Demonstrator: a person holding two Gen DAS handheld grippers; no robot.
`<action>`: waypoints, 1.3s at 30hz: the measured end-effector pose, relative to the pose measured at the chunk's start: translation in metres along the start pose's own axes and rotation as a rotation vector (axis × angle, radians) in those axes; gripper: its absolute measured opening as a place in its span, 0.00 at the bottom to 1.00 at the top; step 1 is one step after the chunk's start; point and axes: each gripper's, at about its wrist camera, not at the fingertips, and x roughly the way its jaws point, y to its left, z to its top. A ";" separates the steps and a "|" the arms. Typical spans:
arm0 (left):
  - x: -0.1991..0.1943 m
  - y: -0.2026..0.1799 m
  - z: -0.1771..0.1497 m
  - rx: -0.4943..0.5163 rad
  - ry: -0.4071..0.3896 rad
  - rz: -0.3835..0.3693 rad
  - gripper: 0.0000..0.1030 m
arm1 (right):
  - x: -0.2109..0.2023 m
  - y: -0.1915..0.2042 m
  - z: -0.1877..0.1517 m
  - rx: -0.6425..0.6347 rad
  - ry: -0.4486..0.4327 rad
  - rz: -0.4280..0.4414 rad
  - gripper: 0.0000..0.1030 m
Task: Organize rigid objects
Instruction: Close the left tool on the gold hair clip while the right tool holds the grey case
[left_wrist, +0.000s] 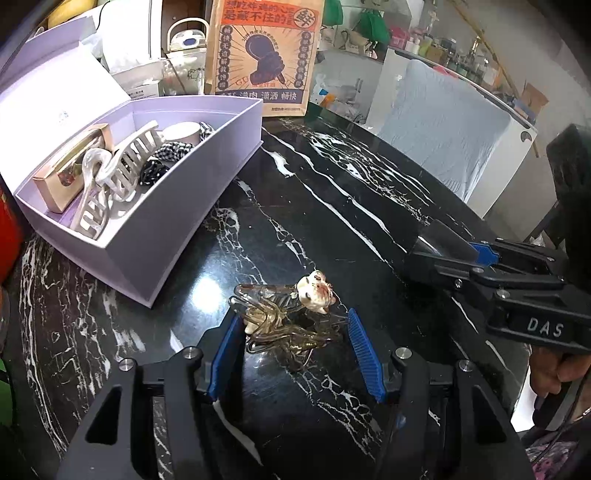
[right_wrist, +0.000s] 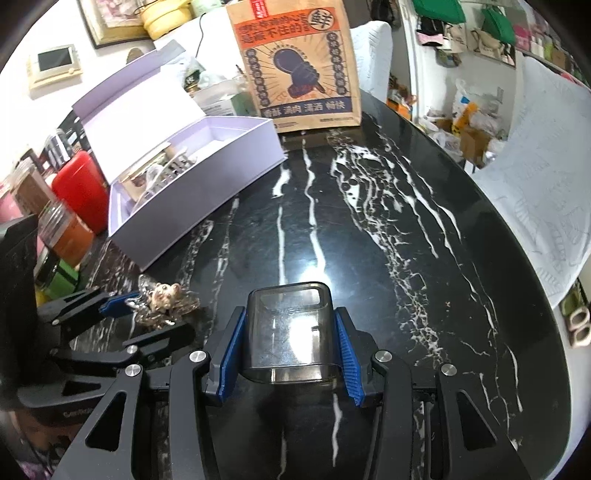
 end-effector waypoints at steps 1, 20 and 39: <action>-0.001 0.000 0.000 0.001 -0.003 -0.002 0.55 | -0.002 0.002 0.000 -0.006 -0.002 0.001 0.44; -0.047 0.010 0.013 -0.056 -0.121 0.036 0.55 | -0.023 0.042 0.013 -0.125 -0.036 0.096 0.44; -0.072 0.049 0.053 -0.136 -0.217 0.107 0.55 | -0.024 0.079 0.067 -0.240 -0.099 0.170 0.44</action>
